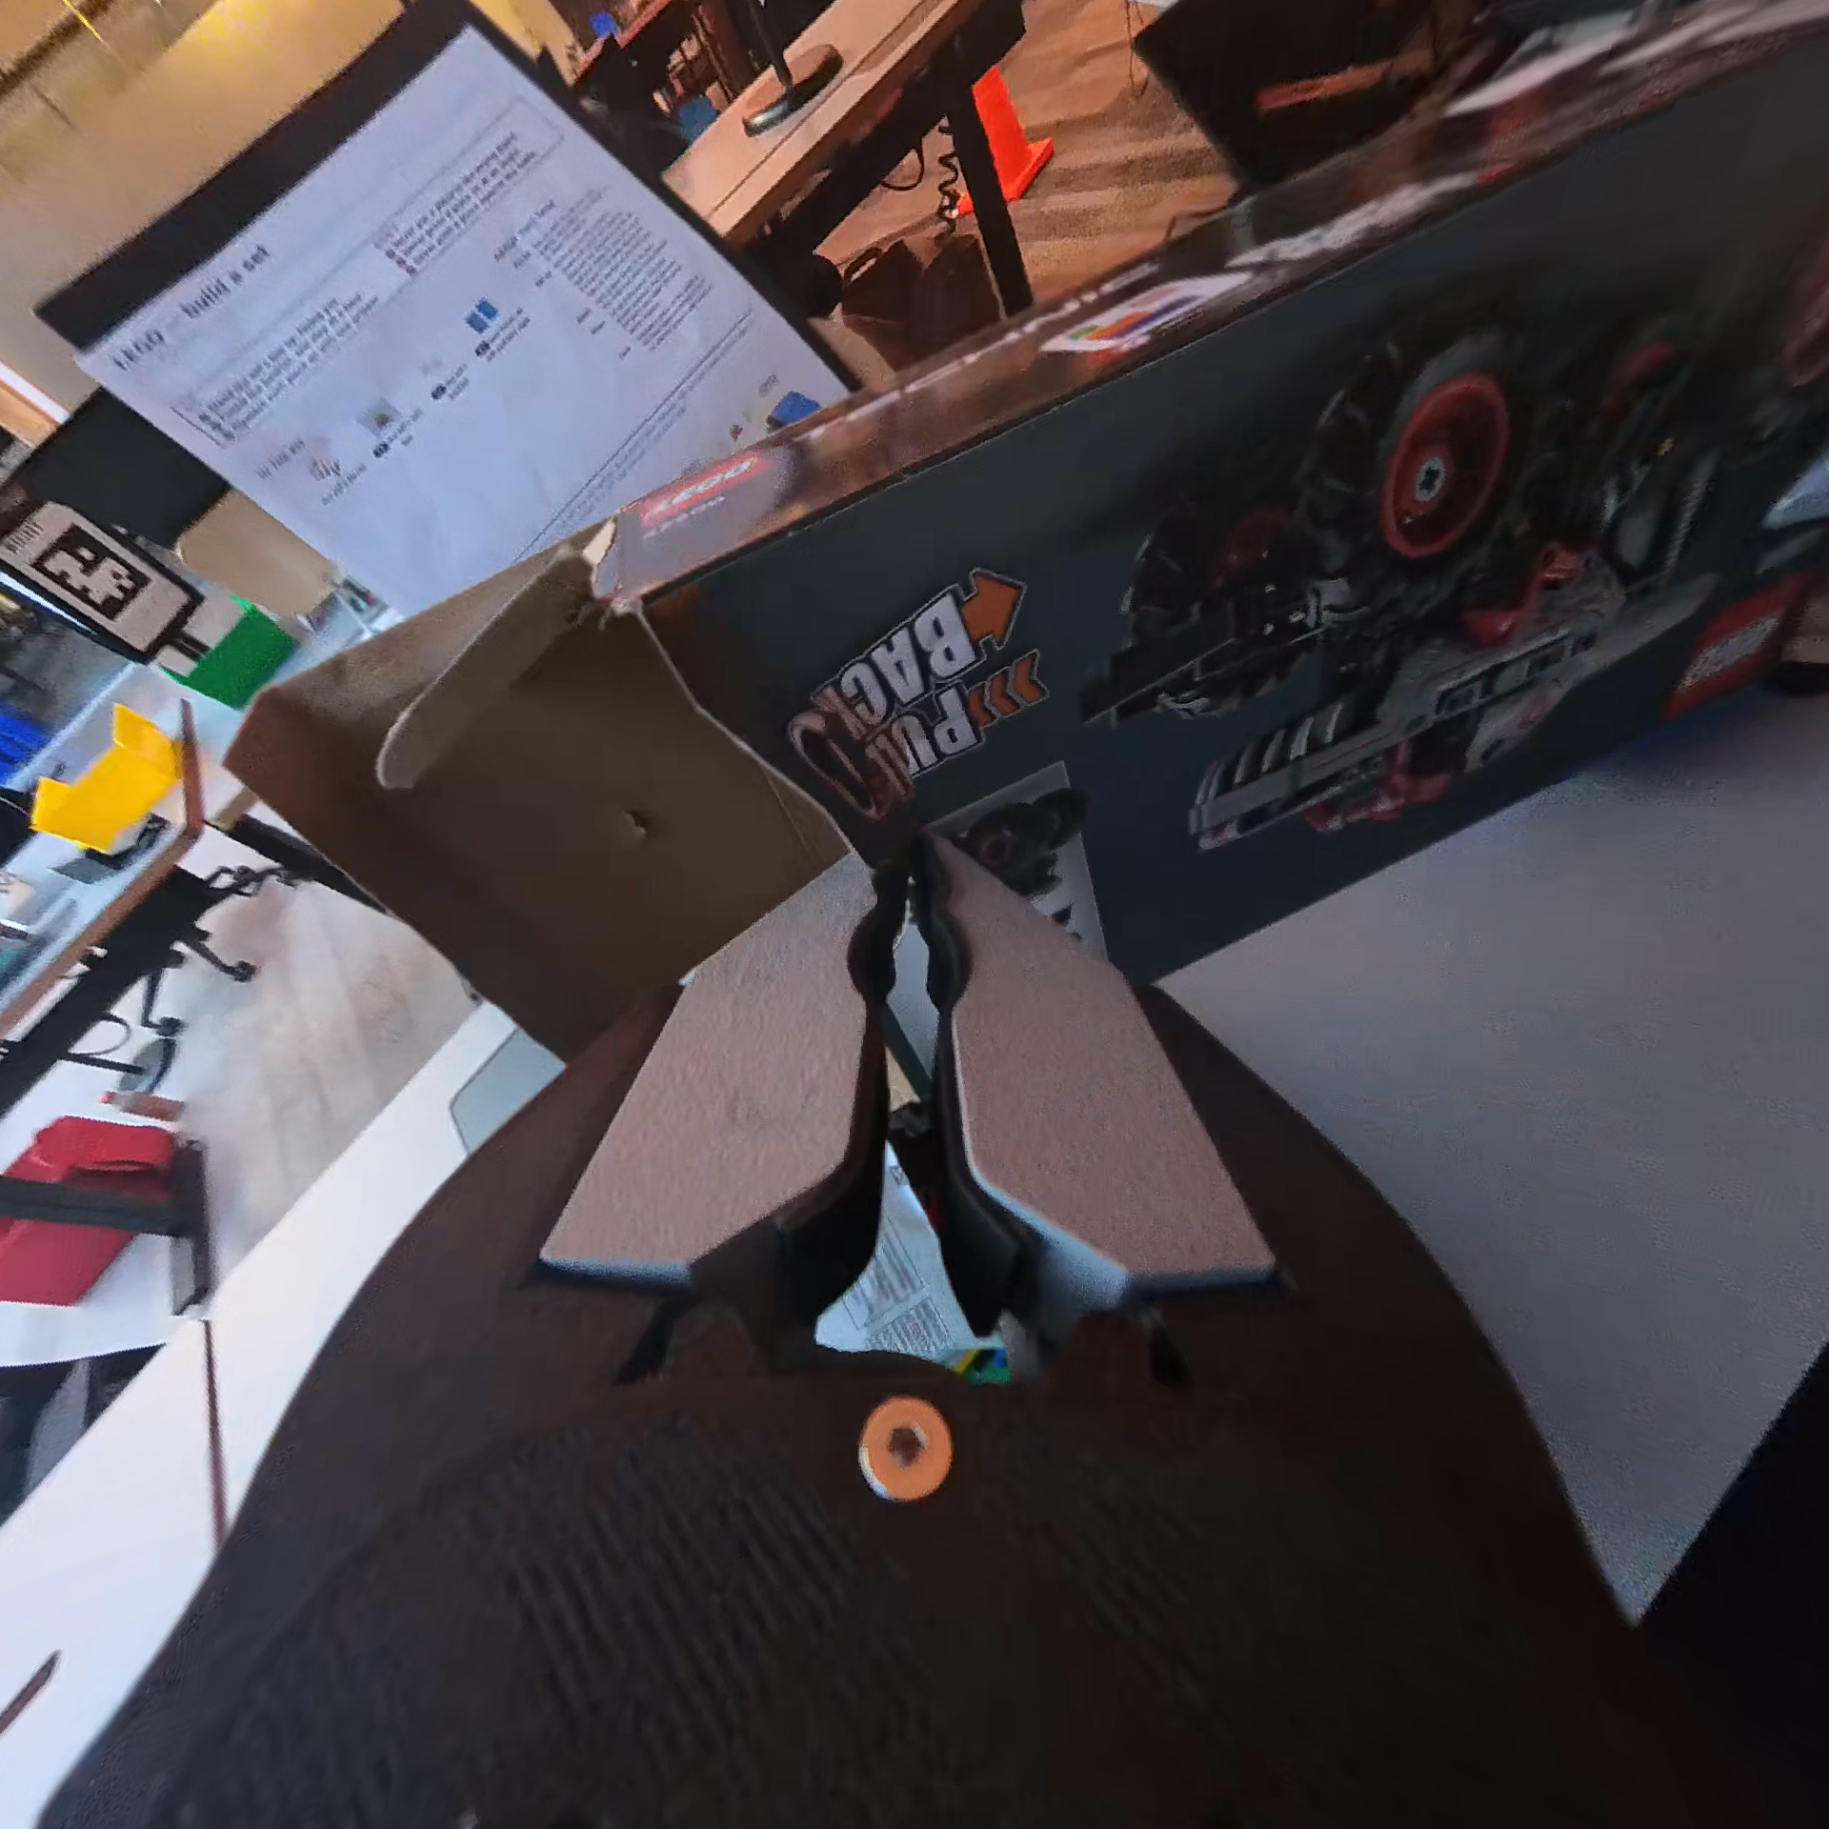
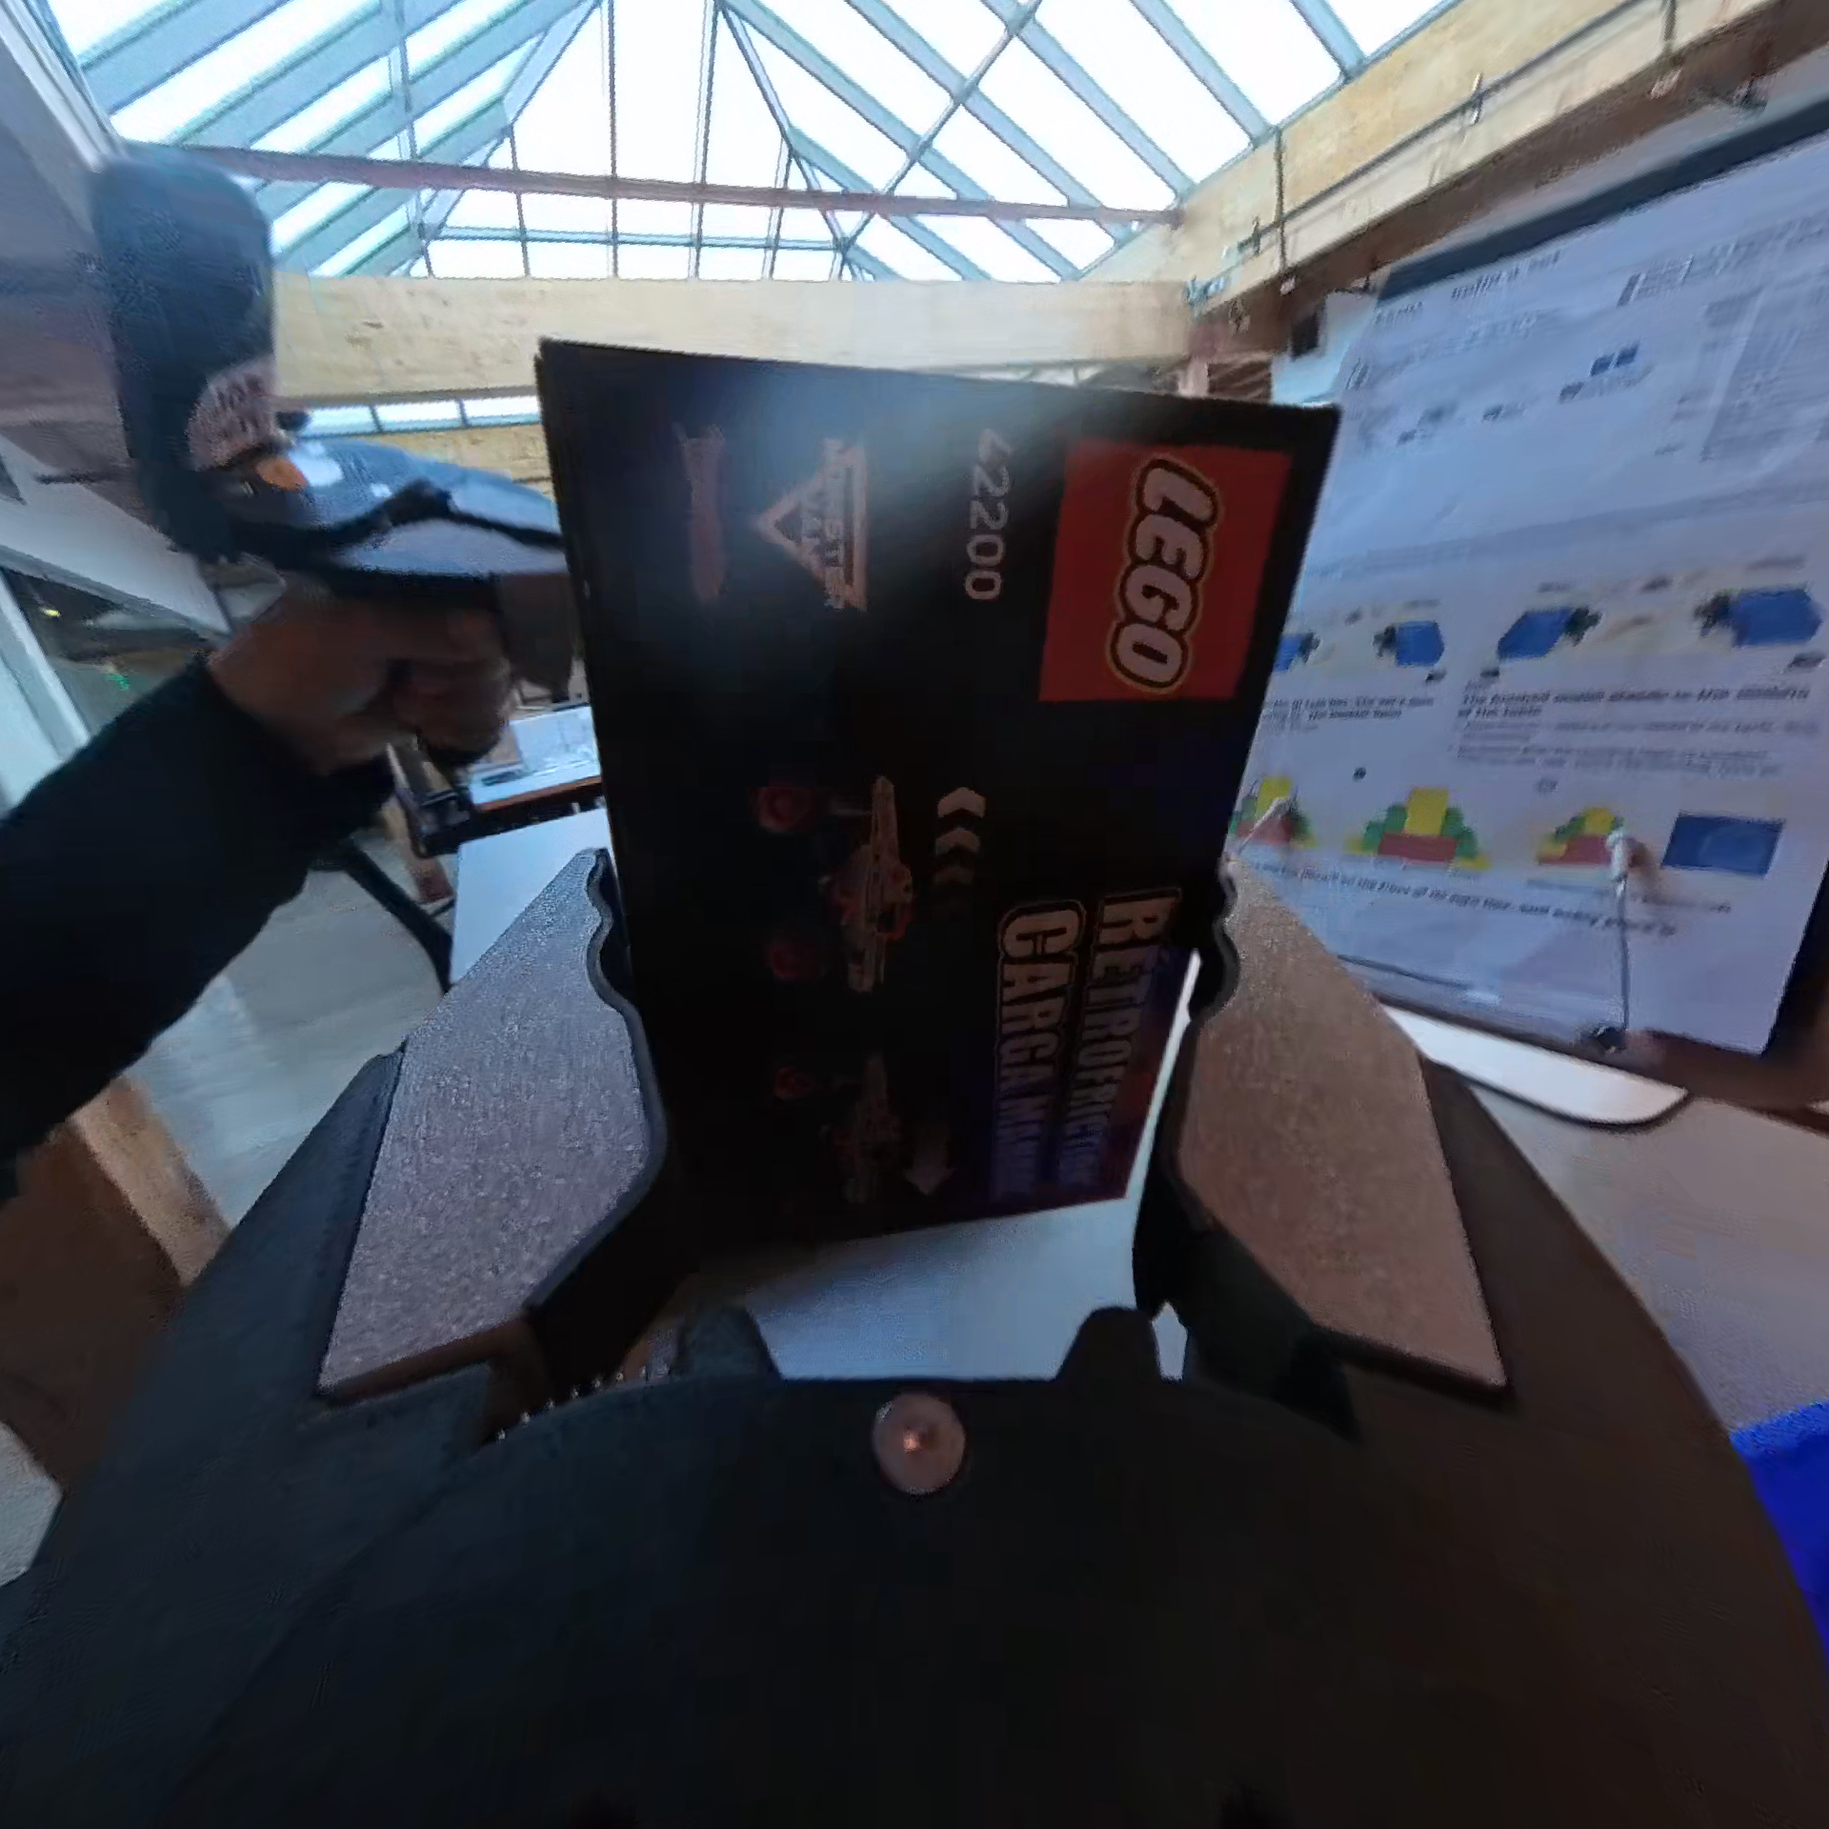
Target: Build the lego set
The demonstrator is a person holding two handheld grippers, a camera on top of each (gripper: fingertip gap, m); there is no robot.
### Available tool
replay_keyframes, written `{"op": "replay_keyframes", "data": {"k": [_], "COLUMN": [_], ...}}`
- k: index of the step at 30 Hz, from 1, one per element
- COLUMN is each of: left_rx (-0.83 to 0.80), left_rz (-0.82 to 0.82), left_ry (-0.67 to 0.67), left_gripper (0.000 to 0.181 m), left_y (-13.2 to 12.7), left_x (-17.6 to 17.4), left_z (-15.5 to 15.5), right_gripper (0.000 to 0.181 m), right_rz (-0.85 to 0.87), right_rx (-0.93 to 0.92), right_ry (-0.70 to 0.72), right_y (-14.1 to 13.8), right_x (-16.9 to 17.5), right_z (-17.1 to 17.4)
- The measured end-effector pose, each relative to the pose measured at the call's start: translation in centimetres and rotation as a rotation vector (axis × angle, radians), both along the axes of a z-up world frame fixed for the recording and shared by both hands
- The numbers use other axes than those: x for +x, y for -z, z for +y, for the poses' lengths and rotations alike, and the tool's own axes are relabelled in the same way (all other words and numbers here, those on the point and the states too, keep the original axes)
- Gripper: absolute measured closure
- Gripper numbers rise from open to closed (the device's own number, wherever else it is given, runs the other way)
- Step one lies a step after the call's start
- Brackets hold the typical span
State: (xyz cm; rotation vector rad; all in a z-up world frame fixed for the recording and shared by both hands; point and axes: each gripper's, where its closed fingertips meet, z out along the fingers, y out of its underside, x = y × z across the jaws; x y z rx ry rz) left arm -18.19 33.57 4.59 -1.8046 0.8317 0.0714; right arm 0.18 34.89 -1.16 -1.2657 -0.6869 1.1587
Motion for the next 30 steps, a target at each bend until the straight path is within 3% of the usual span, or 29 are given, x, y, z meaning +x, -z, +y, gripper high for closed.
{"op": "replay_keyframes", "data": {"k": [1,7,12,14,17,20,23,25,28,30], "left_rx": [0.004,-0.007,0.032,0.043,0.092,0.121,0.123,0.177,0.155,0.189], "left_rz": [0.016,0.145,0.261,0.32,0.543,0.689,0.751,0.84,0.808,0.836], "left_ry": [0.006,-0.004,-0.041,-0.05,-0.102,-0.119,-0.12,-0.152,-0.153,-0.169], "left_gripper": [0.181,0.181,0.181,0.181,0.181,0.181,0.181,0.181,0.181,0.181], "left_y": [-0.3,0.6,-1.4,-2.0,-1.8,-0.1,2.4,2.6,3.0,2.5], "left_x": [0.3,0.6,0.3,0.9,1.8,3.7,5.6,5.8,6.4,6.4], "left_z": [-0.2,-0.5,-0.2,0.3,1.6,2.9,4.3,5.4,6.5,7.2], "right_gripper": [0.069,0.069,0.074,0.076,0.081,0.072,0.082,0.101,0.088,0.088], "right_rz": [-0.001,0.001,-0.095,-0.137,-0.204,-0.262,-0.323,-0.332,-0.391,-0.41], "right_rx": [-0.015,-0.088,-0.102,-0.079,-0.048,-0.082,-0.167,-0.169,-0.126,-0.076], "right_ry": [-0.013,-0.069,-0.136,-0.111,-0.058,-0.021,0.047,0.08,0.12,0.151], "right_y": [0.7,3.7,6.2,7.2,8.8,10.9,13.6,13.9,13.7,13.2], "right_x": [-0.1,-0.6,-2.2,-2.3,-1.2,0.2,1.9,2.8,3.4,3.7], "right_z": [-0.1,-0.5,-2.3,-2.7,-2.9,-2.8,-1.7,-1.7,-2.2,-2.3]}}
